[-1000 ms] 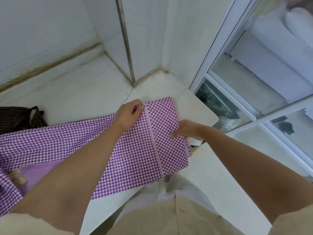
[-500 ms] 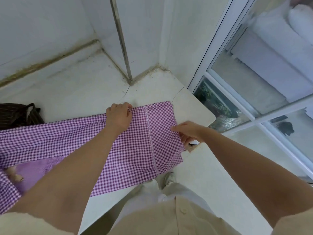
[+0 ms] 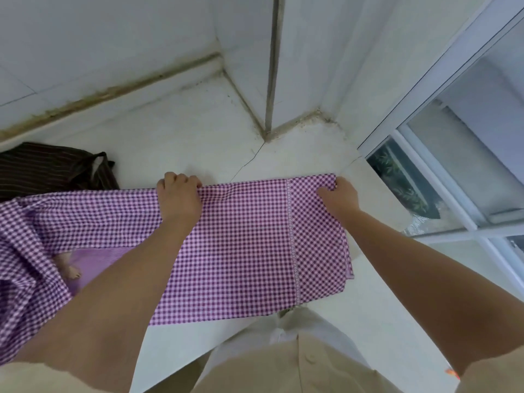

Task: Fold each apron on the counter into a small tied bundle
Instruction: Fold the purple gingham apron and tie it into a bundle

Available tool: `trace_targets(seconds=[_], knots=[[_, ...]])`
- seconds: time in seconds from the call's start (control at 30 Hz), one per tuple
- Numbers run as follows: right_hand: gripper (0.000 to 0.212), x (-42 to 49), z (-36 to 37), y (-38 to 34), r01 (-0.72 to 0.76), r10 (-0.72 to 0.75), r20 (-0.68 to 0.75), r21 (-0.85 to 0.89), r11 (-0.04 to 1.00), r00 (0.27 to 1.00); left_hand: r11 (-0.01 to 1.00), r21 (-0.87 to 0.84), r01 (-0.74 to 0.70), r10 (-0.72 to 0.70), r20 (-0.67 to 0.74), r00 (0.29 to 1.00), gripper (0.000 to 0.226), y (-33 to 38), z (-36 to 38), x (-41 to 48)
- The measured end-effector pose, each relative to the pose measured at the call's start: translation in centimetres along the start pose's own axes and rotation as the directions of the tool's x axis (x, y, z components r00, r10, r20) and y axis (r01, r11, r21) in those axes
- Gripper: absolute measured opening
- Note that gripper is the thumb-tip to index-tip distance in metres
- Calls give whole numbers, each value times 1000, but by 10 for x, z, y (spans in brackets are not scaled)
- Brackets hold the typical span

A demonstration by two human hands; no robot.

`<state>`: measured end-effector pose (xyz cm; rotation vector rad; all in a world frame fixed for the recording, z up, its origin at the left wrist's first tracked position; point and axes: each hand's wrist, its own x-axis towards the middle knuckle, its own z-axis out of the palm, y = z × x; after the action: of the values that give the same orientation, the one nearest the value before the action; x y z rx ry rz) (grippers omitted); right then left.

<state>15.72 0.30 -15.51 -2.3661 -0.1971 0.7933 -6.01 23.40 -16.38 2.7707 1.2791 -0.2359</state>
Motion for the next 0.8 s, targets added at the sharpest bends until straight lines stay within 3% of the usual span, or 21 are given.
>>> trace_targets(seconds=[0.1, 0.27, 0.37, 0.47, 0.6, 0.7, 0.8], knots=[[39, 2, 7, -11, 10, -8, -33, 72, 997, 999, 1000, -13, -1, 0, -66, 998, 17, -11, 2, 5], [27, 14, 14, -13, 19, -22, -30, -95, 995, 999, 998, -55, 19, -27, -160, 987, 17, -22, 0, 12], [33, 17, 10, -17, -62, 65, 28, -101, 993, 997, 996, -54, 70, -74, -82, 994, 18, -23, 4, 16], [35, 16, 6, -19, -124, 126, 97, -23, 992, 987, 985, -146, -87, 83, -34, 996, 32, -13, 10, 18], [41, 10, 1, -13, -112, 112, 143, -9, 994, 983, 984, -122, -128, 130, 11, 991, 29, 8, 8, 24], [57, 8, -2, -9, -107, 120, 167, -85, 991, 979, 986, -88, -142, 145, 33, 989, 25, 19, 10, 27], [55, 10, -3, -9, -42, 66, 154, -158, 987, 986, 987, -71, -145, 149, 55, 987, 26, 29, 10, 26]])
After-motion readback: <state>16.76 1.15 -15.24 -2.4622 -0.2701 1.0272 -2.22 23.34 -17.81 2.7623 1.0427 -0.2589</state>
